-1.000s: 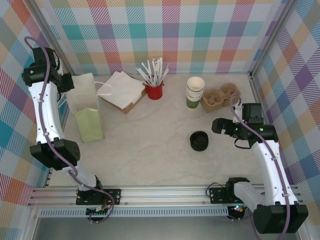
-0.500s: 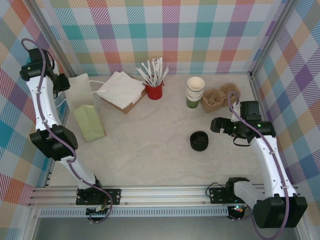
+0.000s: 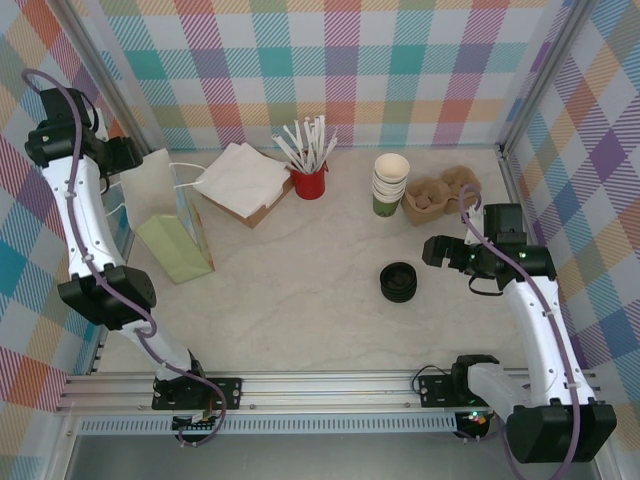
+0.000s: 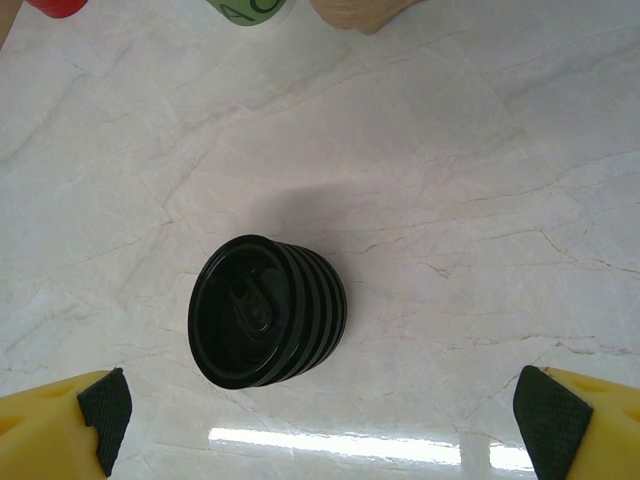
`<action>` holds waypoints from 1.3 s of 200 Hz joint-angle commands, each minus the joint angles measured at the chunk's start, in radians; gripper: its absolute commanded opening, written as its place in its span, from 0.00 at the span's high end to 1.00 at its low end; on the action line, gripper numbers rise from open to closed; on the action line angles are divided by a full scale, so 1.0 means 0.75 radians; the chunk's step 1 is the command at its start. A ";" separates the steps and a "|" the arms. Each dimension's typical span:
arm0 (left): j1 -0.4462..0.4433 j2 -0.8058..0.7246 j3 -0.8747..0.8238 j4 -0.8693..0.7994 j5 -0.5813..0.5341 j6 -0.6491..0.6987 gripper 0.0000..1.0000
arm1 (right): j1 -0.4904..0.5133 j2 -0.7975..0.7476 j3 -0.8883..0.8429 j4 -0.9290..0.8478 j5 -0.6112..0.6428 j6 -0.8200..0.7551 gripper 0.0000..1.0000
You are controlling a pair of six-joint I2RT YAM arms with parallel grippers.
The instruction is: Pack the takeout coffee
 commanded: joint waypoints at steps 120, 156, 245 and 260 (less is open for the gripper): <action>-0.919 -0.689 -0.799 0.430 0.226 -0.541 0.22 | -0.003 0.191 0.254 0.129 -0.230 0.251 0.03; -1.158 -0.690 -1.053 0.626 0.198 -0.681 0.21 | -0.002 0.385 0.424 0.182 -0.257 0.335 0.07; -1.302 -0.627 -1.531 0.995 0.167 -0.973 0.20 | 0.045 1.003 0.993 0.072 -0.205 0.335 0.20; -1.313 -0.611 -1.565 1.016 0.163 -0.992 0.19 | 0.068 1.088 1.077 0.035 -0.184 0.318 0.22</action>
